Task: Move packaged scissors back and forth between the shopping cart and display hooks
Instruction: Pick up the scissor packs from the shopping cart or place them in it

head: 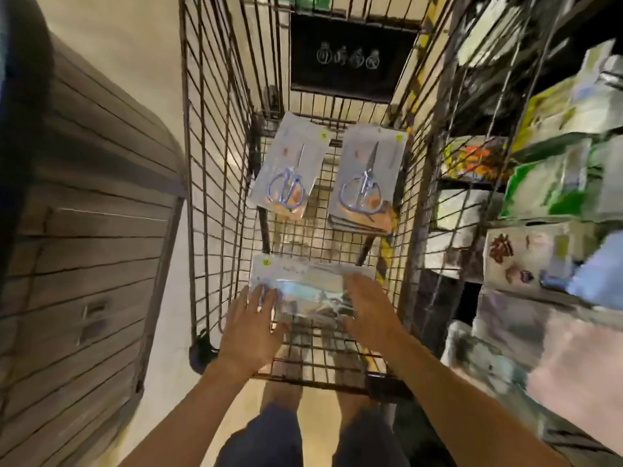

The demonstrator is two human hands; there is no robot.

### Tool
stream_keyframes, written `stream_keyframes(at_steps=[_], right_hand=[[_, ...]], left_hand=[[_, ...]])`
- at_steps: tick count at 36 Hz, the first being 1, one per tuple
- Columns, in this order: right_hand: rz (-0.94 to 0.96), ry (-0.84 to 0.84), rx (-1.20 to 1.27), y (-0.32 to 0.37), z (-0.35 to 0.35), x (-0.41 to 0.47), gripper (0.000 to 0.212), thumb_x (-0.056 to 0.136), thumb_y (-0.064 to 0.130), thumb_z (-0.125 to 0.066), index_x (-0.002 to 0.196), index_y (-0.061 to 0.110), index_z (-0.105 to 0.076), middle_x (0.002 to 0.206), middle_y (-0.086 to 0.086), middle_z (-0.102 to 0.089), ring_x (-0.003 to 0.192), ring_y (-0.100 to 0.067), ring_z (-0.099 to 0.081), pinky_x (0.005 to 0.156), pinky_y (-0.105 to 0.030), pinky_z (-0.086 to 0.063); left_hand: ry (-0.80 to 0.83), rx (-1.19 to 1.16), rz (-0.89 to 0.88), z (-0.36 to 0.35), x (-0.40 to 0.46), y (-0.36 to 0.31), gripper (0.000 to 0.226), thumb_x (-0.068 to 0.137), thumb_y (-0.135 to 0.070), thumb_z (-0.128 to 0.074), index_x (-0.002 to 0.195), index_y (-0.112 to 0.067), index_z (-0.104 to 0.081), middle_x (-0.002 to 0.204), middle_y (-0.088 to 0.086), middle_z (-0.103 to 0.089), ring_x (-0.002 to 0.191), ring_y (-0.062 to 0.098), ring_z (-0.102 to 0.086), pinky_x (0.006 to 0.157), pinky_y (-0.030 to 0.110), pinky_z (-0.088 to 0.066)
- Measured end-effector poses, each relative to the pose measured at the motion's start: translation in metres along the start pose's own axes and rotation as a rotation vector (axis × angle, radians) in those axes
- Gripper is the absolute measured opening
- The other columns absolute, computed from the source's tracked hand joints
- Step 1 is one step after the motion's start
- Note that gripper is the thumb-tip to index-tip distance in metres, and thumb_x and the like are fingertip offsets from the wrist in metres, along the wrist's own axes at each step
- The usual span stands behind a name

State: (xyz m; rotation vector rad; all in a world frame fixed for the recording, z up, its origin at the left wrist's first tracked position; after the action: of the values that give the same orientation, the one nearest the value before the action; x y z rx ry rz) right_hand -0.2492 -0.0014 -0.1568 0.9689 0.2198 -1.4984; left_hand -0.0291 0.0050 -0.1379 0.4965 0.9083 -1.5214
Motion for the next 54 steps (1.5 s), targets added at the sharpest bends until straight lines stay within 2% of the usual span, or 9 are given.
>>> stream_keyframes(at_steps=[7, 11, 21, 28, 33, 36, 42, 46, 54], right_hand=[[0.033, -0.022, -0.078, -0.005, -0.017, 0.016, 0.095, 0.079, 0.038, -0.084, 0.155, 0.019, -0.03, 0.149, -0.008, -0.045, 0.136, -0.027, -0.044, 0.111, -0.038, -0.042], [0.055, -0.115, -0.24, -0.003, -0.005, 0.025, 0.09, 0.052, 0.028, -0.097, 0.132, 0.011, -0.059, 0.121, -0.012, -0.06, 0.109, -0.03, -0.056, 0.084, -0.037, -0.055], [-0.002, 0.157, -0.093, 0.0, -0.012, 0.022, 0.029, 0.099, 0.029, -0.059, 0.126, 0.026, -0.049, 0.126, -0.002, -0.063, 0.106, -0.024, -0.063, 0.084, -0.035, -0.054], [-0.015, 0.136, 0.082, 0.011, 0.011, 0.004, 0.039, 0.102, 0.027, -0.054, 0.14, 0.031, -0.044, 0.126, 0.005, -0.06, 0.108, -0.015, -0.059, 0.082, -0.028, -0.048], [-0.075, 0.067, 0.502, 0.013, 0.039, -0.013, 0.037, 0.103, 0.027, -0.054, 0.136, 0.042, -0.043, 0.111, 0.015, -0.062, 0.099, -0.009, -0.064, 0.083, -0.039, -0.06], [-0.19, 0.042, 0.953, 0.012, 0.044, -0.02, 0.036, 0.101, 0.024, -0.058, 0.127, 0.046, -0.048, 0.121, 0.013, -0.064, 0.1, -0.01, -0.069, 0.071, -0.031, -0.063], [-0.241, 0.023, 1.201, 0.02, 0.037, -0.024, 0.039, 0.098, 0.023, -0.063, 0.126, 0.049, -0.054, 0.114, 0.01, -0.074, 0.095, -0.014, -0.075, 0.074, -0.037, -0.063], [-0.241, 0.086, 1.298, 0.036, 0.026, -0.028, 0.041, 0.099, 0.019, -0.061, 0.129, 0.045, -0.054, 0.113, 0.01, -0.075, 0.095, -0.012, -0.075, 0.068, -0.028, -0.061], [-0.248, 0.149, 1.242, 0.052, 0.011, -0.035, 0.049, 0.1, 0.026, -0.06, 0.141, 0.047, -0.043, 0.118, 0.012, -0.072, 0.096, -0.008, -0.074, 0.071, -0.024, -0.06]], left_hand=[[0.057, 0.003, 0.072, -0.02, 0.023, 0.014, 0.073, 0.104, -0.052, -0.038, 0.162, -0.027, -0.001, 0.171, 0.002, 0.006, 0.157, 0.027, 0.01, 0.127, 0.044, 0.003], [0.046, -0.042, 0.047, -0.024, 0.027, 0.014, 0.074, 0.102, -0.051, -0.043, 0.162, -0.029, -0.006, 0.171, 0.001, 0.003, 0.157, 0.026, 0.007, 0.127, 0.046, -0.003], [-0.041, -0.229, 0.006, -0.002, 0.011, 0.005, 0.067, 0.098, -0.044, -0.051, 0.158, -0.03, -0.025, 0.165, 0.006, -0.022, 0.154, 0.026, -0.012, 0.123, 0.052, -0.025], [-0.193, -0.409, -0.051, 0.025, 0.001, -0.005, 0.071, 0.097, -0.033, -0.061, 0.158, -0.036, -0.024, 0.166, -0.008, -0.013, 0.153, 0.012, -0.013, 0.115, 0.048, -0.041], [-0.366, -0.665, -0.08, 0.064, -0.008, -0.02, 0.069, 0.099, -0.03, -0.058, 0.158, -0.036, -0.023, 0.164, -0.012, -0.018, 0.146, -0.012, -0.012, 0.112, 0.005, -0.022], [-0.368, -0.95, -0.03, 0.074, -0.003, -0.024, 0.071, 0.098, -0.027, -0.063, 0.158, -0.029, -0.026, 0.147, -0.019, -0.04, 0.131, -0.016, -0.041, 0.096, 0.002, -0.041], [-0.215, -1.346, -0.005, 0.073, 0.012, -0.043, 0.081, 0.097, -0.007, -0.06, 0.16, -0.028, -0.014, 0.129, -0.001, -0.067, 0.114, 0.012, -0.069, 0.094, 0.03, -0.058], [-0.222, -1.39, -0.02, 0.076, 0.015, -0.052, 0.092, 0.087, 0.007, -0.071, 0.153, -0.035, -0.022, 0.125, 0.001, -0.07, 0.108, 0.014, -0.072, 0.079, 0.027, -0.061], [-0.3, -1.272, -0.057, 0.081, 0.012, -0.043, 0.113, 0.068, 0.01, -0.085, 0.153, -0.039, -0.029, 0.142, -0.002, -0.059, 0.122, 0.012, -0.064, 0.088, 0.023, -0.059]])
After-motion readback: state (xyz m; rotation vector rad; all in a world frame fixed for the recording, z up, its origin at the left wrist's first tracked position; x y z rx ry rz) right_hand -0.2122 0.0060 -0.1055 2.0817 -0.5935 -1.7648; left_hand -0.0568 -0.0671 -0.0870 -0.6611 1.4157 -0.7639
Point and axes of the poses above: each hand's wrist, its own x-axis towards the middle knuckle, its own z-axis out of the back of the hand, y = z × x, the point moved 10 cm from there along x, towards the middle knuckle
